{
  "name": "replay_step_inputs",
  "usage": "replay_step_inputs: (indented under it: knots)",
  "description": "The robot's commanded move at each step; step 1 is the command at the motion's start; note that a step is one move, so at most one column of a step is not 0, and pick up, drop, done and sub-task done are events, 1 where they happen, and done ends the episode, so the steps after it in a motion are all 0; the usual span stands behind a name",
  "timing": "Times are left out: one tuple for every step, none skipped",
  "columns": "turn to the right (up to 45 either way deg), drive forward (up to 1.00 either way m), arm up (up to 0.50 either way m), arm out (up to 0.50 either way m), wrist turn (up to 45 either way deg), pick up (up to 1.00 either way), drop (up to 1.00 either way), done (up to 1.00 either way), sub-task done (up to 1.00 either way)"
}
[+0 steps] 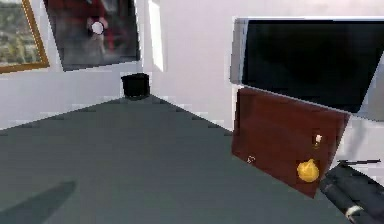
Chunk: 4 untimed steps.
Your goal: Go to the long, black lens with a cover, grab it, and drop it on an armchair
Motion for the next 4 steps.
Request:
replay_step_inputs:
  knots:
    - [-42.0, 0.0, 0.0, 0.0, 0.0, 0.0, 0.0, 0.0, 0.0]
    - [0.0, 1.0, 0.0, 0.0, 0.0, 0.0, 0.0, 0.0, 0.0]
    - [0.0, 1.0, 0.0, 0.0, 0.0, 0.0, 0.0, 0.0, 0.0]
    - [-18.0, 0.0, 0.0, 0.0, 0.0, 0.0, 0.0, 0.0, 0.0]
